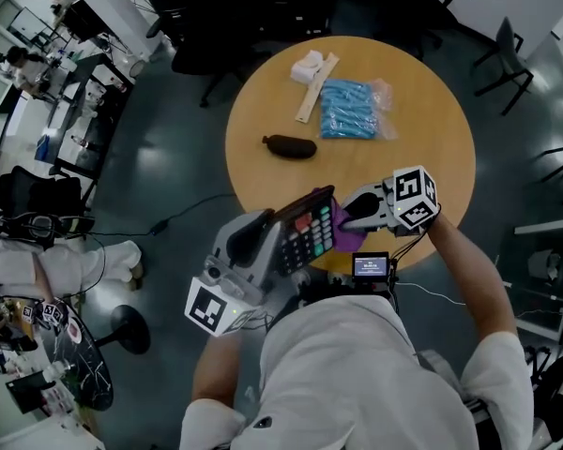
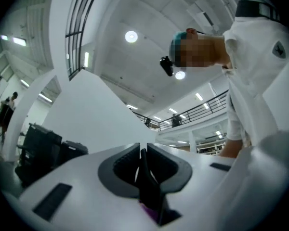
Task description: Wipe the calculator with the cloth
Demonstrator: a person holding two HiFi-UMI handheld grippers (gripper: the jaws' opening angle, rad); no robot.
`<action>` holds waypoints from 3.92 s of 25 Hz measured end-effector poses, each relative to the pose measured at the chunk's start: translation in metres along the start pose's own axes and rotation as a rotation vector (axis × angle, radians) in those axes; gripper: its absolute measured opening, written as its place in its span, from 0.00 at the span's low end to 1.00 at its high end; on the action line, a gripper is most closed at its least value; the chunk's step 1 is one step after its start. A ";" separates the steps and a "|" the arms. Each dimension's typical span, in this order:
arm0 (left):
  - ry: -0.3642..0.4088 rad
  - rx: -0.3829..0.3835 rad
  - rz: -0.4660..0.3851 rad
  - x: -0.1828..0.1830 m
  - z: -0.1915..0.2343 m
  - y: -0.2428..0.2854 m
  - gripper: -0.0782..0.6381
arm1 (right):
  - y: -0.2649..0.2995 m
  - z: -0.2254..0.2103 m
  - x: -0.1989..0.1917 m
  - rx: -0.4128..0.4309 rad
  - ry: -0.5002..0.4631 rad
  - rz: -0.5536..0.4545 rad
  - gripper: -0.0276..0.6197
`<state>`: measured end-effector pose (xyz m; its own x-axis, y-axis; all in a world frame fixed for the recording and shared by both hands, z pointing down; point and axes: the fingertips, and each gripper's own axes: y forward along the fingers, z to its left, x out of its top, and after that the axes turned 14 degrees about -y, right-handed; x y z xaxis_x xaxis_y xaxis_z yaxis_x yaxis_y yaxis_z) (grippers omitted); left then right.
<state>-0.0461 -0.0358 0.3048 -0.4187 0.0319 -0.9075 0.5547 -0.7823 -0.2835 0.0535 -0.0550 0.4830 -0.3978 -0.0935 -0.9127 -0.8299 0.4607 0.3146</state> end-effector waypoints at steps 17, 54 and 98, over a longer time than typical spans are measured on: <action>-0.561 0.558 0.262 -0.295 0.159 -0.054 0.18 | -0.080 -0.033 -0.132 -0.730 0.383 -0.291 0.17; -0.522 0.754 0.795 -0.406 0.192 -0.127 0.24 | -0.057 -0.028 -0.164 -0.797 0.463 -0.285 0.17; -0.245 0.631 0.407 -0.220 0.077 -0.148 0.24 | -0.030 -0.104 -0.230 -0.994 0.493 0.484 0.31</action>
<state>-0.0911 0.0256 0.5706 -0.4580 -0.4134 -0.7870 0.2162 -0.9105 0.3524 0.1292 -0.1392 0.7103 -0.6770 -0.5249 -0.5159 -0.4064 -0.3178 0.8567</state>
